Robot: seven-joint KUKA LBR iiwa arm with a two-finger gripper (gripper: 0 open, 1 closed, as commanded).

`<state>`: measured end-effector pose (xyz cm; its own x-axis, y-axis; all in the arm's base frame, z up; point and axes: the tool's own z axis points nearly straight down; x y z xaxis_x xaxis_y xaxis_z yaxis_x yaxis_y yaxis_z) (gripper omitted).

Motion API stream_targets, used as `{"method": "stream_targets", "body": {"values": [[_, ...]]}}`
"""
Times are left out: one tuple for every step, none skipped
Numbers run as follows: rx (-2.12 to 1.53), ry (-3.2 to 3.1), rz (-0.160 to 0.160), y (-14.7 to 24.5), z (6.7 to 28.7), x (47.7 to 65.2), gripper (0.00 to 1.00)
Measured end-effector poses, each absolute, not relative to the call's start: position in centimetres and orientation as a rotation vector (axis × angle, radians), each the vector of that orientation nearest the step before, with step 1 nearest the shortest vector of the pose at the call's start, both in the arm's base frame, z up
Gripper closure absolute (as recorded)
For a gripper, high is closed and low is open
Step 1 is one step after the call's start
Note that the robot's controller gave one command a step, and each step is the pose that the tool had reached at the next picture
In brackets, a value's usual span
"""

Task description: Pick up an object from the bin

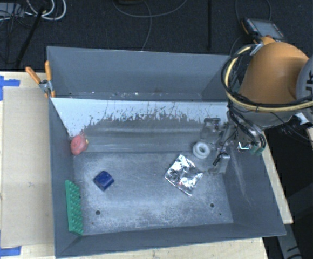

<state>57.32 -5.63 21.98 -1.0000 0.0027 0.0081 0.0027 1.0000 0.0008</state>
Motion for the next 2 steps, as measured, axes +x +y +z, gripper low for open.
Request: {"method": "stream_targets", "body": {"values": [[0.574,-3.083,-0.003,-5.9,6.7,55.3,0.00],[0.559,-3.091,-0.001,-5.2,10.1,53.6,0.00]]}}
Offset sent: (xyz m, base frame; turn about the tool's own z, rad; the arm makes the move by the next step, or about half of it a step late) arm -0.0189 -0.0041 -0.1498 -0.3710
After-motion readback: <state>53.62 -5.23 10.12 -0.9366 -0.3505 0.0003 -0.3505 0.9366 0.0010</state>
